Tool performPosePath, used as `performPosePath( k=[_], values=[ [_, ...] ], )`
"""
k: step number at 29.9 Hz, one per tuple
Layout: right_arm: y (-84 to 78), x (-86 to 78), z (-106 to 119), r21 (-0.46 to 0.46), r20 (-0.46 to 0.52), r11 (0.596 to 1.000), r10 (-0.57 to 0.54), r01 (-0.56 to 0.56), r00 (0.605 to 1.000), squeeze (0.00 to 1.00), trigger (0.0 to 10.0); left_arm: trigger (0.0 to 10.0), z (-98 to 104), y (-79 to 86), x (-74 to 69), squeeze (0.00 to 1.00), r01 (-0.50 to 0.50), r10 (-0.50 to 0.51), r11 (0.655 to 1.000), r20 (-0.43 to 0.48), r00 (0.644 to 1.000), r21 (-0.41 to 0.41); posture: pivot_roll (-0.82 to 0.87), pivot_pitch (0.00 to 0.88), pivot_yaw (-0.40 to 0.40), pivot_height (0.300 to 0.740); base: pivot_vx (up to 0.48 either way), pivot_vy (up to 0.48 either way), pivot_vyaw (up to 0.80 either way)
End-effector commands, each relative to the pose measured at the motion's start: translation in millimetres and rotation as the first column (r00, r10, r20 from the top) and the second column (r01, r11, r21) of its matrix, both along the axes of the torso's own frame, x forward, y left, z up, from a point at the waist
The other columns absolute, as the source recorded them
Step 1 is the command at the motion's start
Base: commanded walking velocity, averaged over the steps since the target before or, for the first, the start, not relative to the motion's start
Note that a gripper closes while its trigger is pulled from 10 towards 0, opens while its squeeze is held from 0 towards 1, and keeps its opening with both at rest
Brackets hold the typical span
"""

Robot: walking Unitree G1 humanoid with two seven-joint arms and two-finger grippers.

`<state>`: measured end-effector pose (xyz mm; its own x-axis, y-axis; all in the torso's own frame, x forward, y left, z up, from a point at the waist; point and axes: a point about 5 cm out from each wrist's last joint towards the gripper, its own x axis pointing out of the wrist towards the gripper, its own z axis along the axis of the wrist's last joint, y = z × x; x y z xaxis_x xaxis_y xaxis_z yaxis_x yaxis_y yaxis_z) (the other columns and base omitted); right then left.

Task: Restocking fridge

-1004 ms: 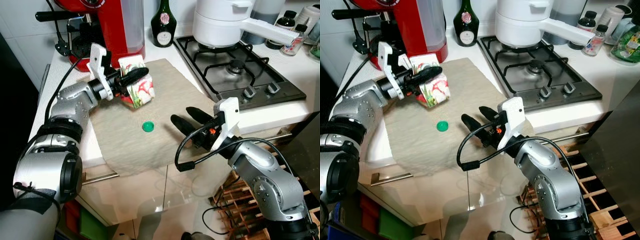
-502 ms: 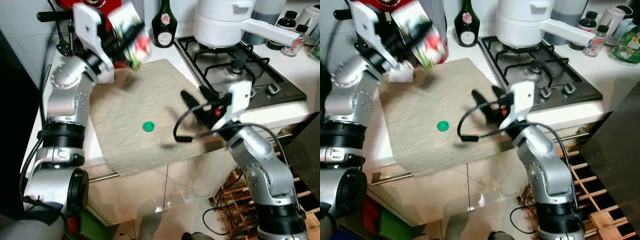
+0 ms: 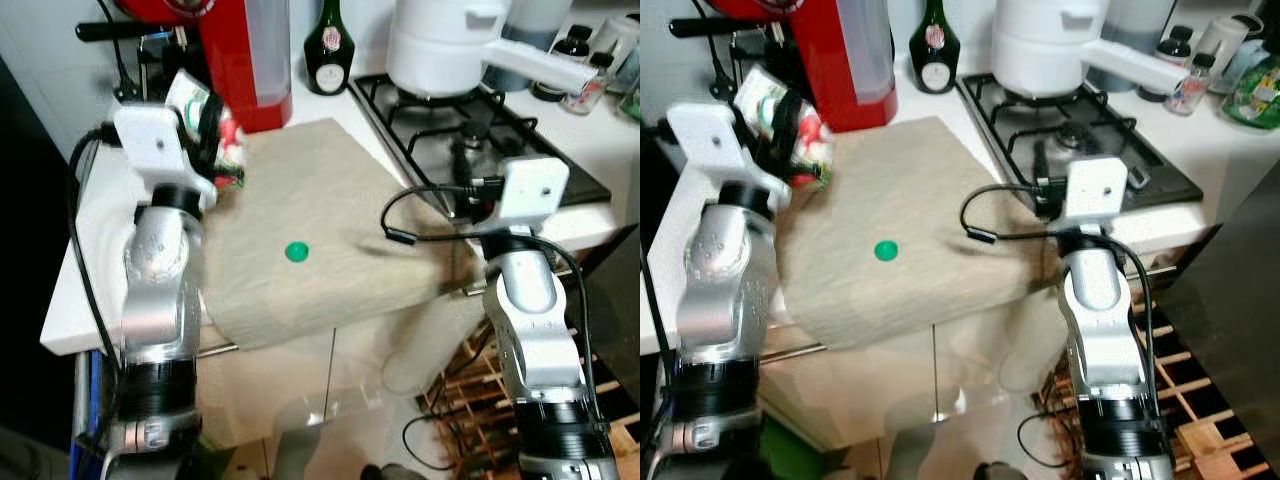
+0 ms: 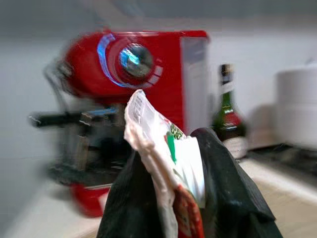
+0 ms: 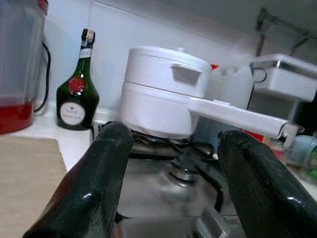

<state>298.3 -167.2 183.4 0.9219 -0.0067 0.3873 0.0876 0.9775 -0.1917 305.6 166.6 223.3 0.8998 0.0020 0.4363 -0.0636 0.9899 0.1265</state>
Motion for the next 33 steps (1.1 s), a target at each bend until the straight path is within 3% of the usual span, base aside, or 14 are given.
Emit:
performPosePath(
  k=[1,5,8,9,11,13,19,33],
  values=[
    [3.7,-1.6,9.7,-0.035,0.070,0.999,0.018,-0.016,0.997,0.00,10.0,10.0,14.5,-1.6,-7.3,0.00,-0.055,0.050,0.997,0.081,0.995,0.062,0.01,0.000,0.015,0.736,0.000,0.000,0.00],
    [19.6,1.3,16.8,-0.098,0.101,0.986,0.148,-0.138,0.984,0.00,10.0,10.0,7.1,-3.6,-11.1,0.00,-0.088,0.084,0.994,0.059,0.995,0.068,-0.01,0.000,0.010,0.736,0.000,0.000,0.00],
    [31.2,9.7,20.4,-0.072,0.070,0.971,0.235,-0.230,0.969,0.00,10.0,10.0,4.2,-5.8,-0.6,0.00,-0.106,0.106,0.994,0.032,0.994,0.015,-0.03,0.000,-0.035,0.736,0.000,0.000,0.00],
    [31.2,9.7,20.4,-0.072,0.070,0.971,0.235,-0.230,0.969,0.00,10.0,10.0,4.2,-5.8,-0.6,0.00,-0.106,0.106,0.994,0.032,0.994,0.015,-0.03,0.000,-0.035,0.736,0.000,0.000,0.00],
    [28.6,14.8,14.0,0.031,0.017,0.971,0.236,-0.237,0.971,0.00,10.0,10.0,-2.2,-9.0,3.9,0.00,-0.123,0.123,0.992,0.003,0.992,0.010,-0.04,0.000,-0.036,0.736,-0.287,0.000,0.00],
    [27.7,15.6,13.4,0.045,0.012,0.971,0.234,-0.234,0.972,0.00,10.0,10.0,-3.2,-9.4,4.2,0.00,-0.125,0.125,0.992,-0.003,0.992,0.007,-0.04,0.000,-0.036,0.736,-0.311,0.000,0.00],
    [26.8,18.8,11.9,0.047,0.005,0.971,0.234,-0.234,0.972,0.00,10.0,10.0,-5.5,-15.9,9.2,0.00,-0.115,0.115,0.993,-0.024,0.993,0.004,-0.06,0.000,-0.020,0.736,-0.371,0.000,0.00],
    [54.1,18.0,-5.6,0.060,-0.072,0.942,0.334,-0.330,0.940,0.00,10.0,10.0,2.2,-19.8,15.9,0.00,-0.091,0.091,0.996,-0.003,0.996,0.016,-0.04,0.000,0.005,0.736,-0.356,0.000,0.00]
  ],
)
